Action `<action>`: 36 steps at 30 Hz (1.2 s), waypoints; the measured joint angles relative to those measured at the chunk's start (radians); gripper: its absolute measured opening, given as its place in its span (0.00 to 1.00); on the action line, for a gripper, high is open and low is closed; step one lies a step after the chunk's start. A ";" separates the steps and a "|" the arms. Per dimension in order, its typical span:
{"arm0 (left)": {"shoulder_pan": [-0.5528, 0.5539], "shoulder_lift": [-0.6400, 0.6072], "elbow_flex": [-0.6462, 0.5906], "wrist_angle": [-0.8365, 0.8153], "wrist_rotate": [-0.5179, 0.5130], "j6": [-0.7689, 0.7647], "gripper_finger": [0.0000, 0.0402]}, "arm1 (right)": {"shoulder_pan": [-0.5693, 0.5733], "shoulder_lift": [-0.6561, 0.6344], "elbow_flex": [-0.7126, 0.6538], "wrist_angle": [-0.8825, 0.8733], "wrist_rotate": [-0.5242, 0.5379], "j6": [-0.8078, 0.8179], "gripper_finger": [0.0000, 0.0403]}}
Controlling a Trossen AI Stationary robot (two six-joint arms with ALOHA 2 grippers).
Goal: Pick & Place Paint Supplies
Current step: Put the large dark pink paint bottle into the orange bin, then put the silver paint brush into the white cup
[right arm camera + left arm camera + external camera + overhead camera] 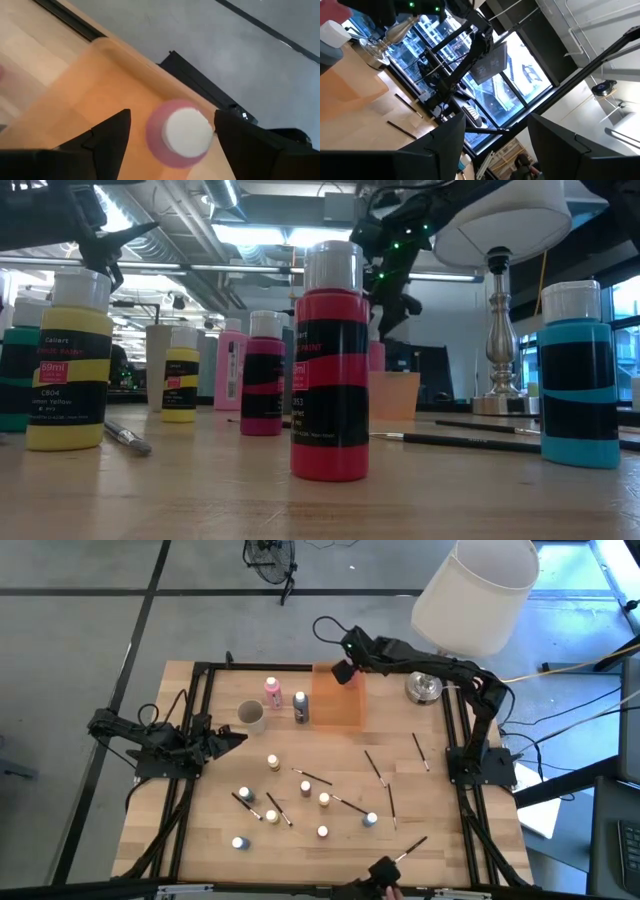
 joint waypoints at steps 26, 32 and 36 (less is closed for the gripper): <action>0.000 0.000 0.000 0.000 0.017 -0.017 0.53 | 0.177 0.000 0.477 -0.354 -0.173 -0.080 0.72; 0.000 0.000 0.000 0.003 0.016 -0.018 0.53 | 0.243 0.000 0.648 -0.559 -0.440 -0.100 0.72; 0.000 0.000 0.000 0.003 0.010 -0.005 0.53 | 0.289 0.000 0.677 -0.704 -0.666 -0.179 0.72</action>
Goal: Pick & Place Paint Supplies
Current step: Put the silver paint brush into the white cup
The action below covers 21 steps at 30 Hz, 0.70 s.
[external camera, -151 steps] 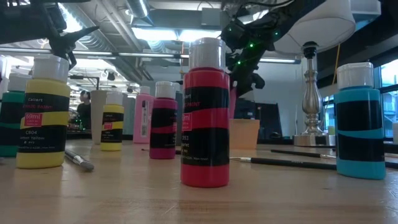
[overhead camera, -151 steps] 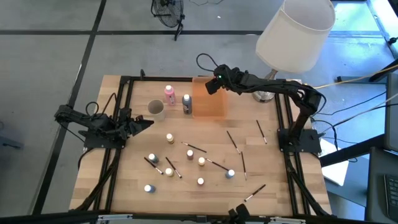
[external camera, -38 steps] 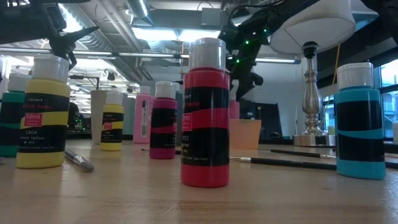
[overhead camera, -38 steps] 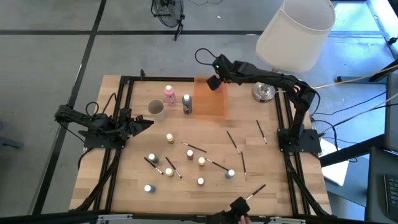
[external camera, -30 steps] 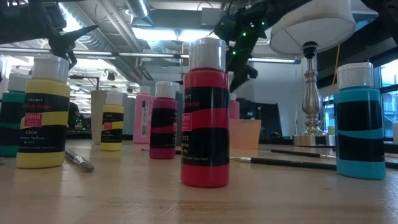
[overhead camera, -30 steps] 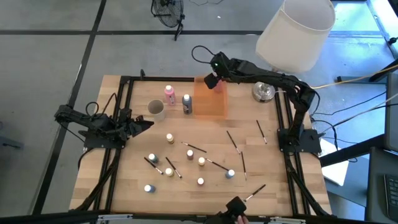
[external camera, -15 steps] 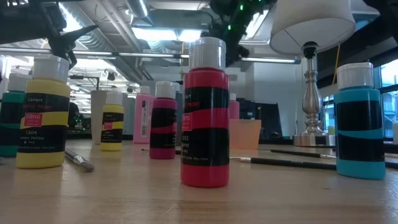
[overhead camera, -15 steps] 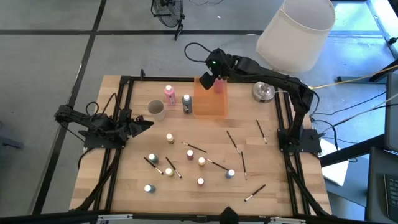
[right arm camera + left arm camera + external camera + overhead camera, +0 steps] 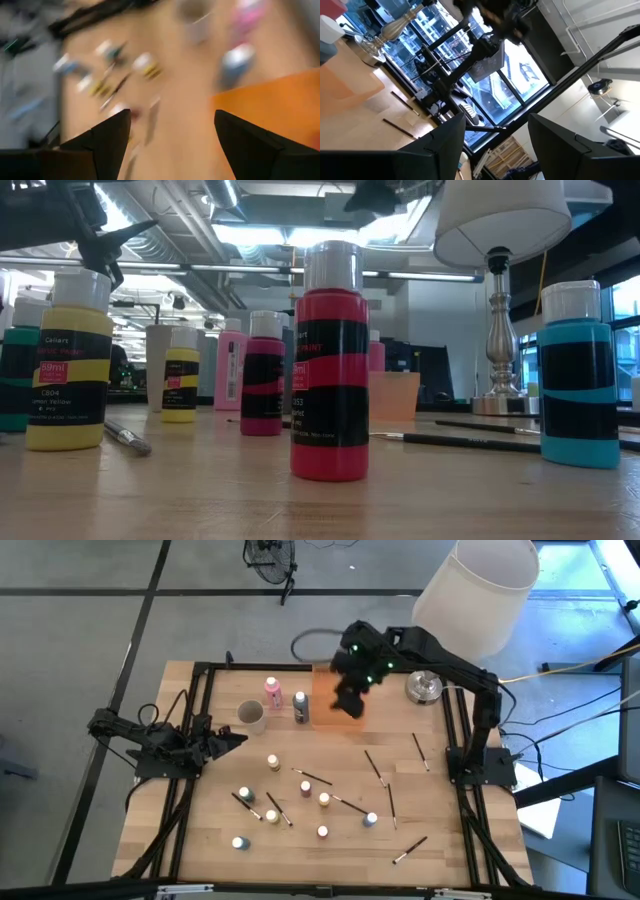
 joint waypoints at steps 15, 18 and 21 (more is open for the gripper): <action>0.000 0.000 0.000 0.000 -0.031 0.069 0.53 | 0.287 -0.032 -0.010 -0.219 -0.085 0.184 0.72; 0.000 0.000 0.000 0.000 -0.030 0.090 0.53 | 0.355 -0.038 -0.011 -0.219 -0.065 0.248 0.72; 0.000 0.000 0.000 0.000 -0.038 0.111 0.53 | 0.424 -0.045 -0.011 -0.219 -0.006 0.320 0.72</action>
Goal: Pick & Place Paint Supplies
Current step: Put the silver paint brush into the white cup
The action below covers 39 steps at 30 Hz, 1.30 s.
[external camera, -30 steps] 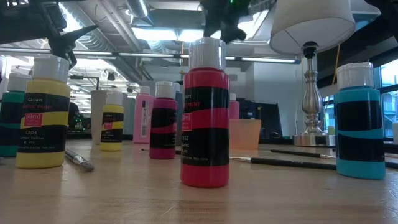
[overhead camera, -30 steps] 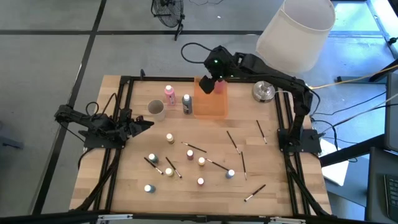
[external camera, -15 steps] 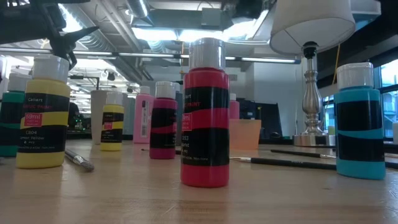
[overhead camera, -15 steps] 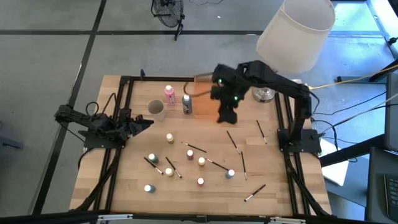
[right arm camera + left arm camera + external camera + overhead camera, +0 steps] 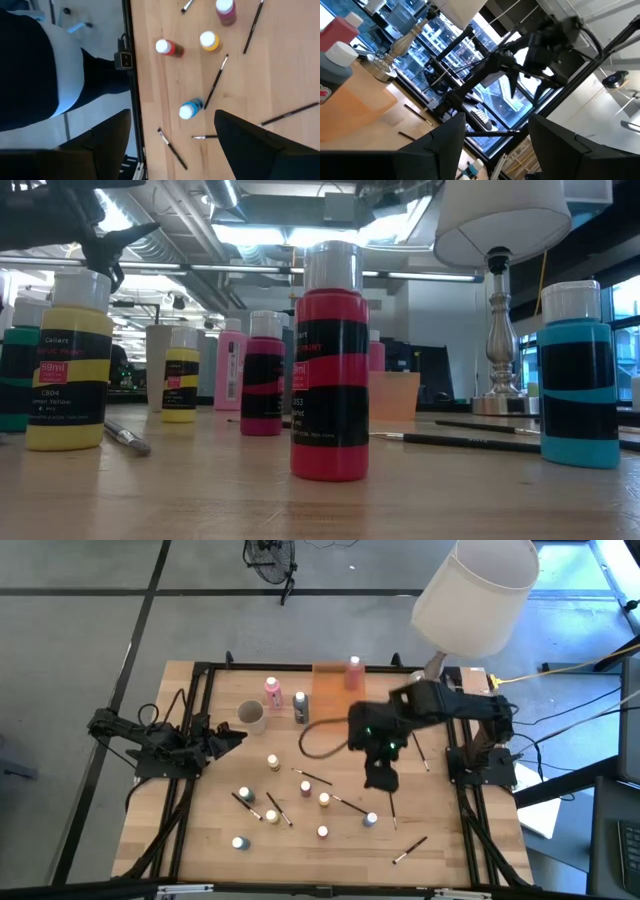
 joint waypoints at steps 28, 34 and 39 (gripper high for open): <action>0.000 0.000 0.000 0.147 0.075 -0.029 0.53 | 0.473 0.002 0.000 0.000 0.240 -0.061 0.55; 0.000 0.001 0.000 0.266 0.074 -0.019 0.53 | 0.574 0.003 0.000 0.000 0.315 0.044 0.52; -0.001 0.033 0.025 0.410 0.127 0.017 0.51 | 0.650 0.003 -0.036 0.016 0.342 0.175 0.51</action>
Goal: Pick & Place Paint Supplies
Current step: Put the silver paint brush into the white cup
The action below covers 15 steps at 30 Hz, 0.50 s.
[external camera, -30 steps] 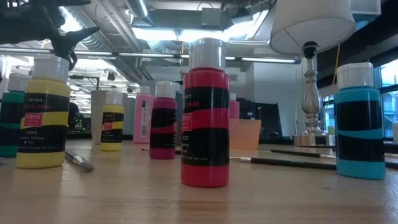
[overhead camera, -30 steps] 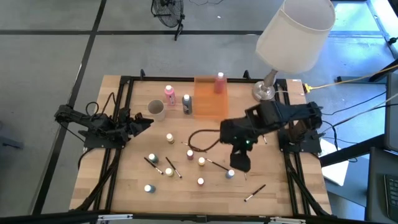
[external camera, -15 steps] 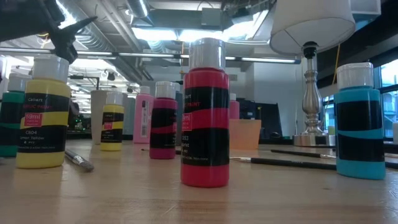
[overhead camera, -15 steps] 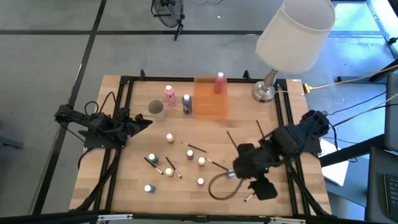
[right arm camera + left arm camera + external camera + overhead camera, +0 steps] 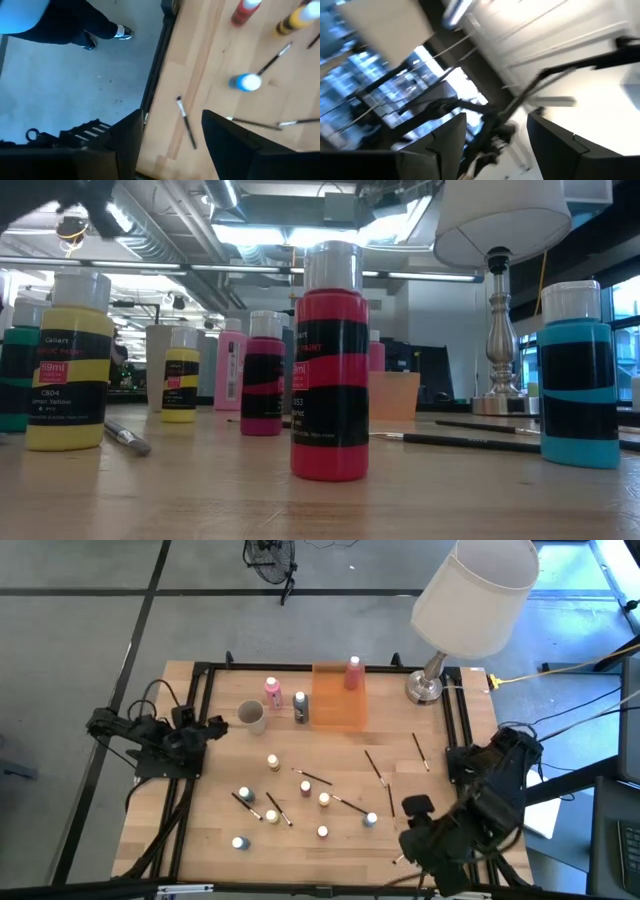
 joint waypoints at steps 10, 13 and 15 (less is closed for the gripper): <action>-0.059 0.321 0.196 0.043 -0.038 0.160 0.51 | 0.140 0.001 -0.213 0.136 -0.008 0.104 0.51; -0.067 0.436 0.259 0.044 -0.057 0.188 0.51 | 0.161 0.001 -0.280 0.203 -0.004 0.104 0.50; -0.074 0.507 0.305 0.044 -0.060 0.192 0.51 | 0.172 0.001 -0.328 0.256 0.000 0.104 0.49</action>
